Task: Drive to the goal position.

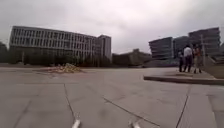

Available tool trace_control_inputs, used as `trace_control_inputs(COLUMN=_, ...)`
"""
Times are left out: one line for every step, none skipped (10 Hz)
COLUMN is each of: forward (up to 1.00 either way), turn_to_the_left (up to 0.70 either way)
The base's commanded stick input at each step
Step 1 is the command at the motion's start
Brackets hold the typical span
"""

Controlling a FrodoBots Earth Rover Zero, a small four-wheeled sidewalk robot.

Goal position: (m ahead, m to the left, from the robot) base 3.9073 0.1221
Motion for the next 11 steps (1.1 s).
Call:
trace_control_inputs(forward=0.85, turn_to_the_left=0.00)
trace_control_inputs(forward=0.85, turn_to_the_left=-0.02)
trace_control_inputs(forward=0.85, turn_to_the_left=-0.12)
trace_control_inputs(forward=0.85, turn_to_the_left=-0.24)
trace_control_inputs(forward=0.85, turn_to_the_left=-0.33)
trace_control_inputs(forward=0.85, turn_to_the_left=-0.30)
trace_control_inputs(forward=0.85, turn_to_the_left=-0.23)
trace_control_inputs(forward=0.85, turn_to_the_left=-0.11)
trace_control_inputs(forward=0.85, turn_to_the_left=0.00)
trace_control_inputs(forward=0.85, turn_to_the_left=0.00)
trace_control_inputs(forward=0.85, turn_to_the_left=0.00)
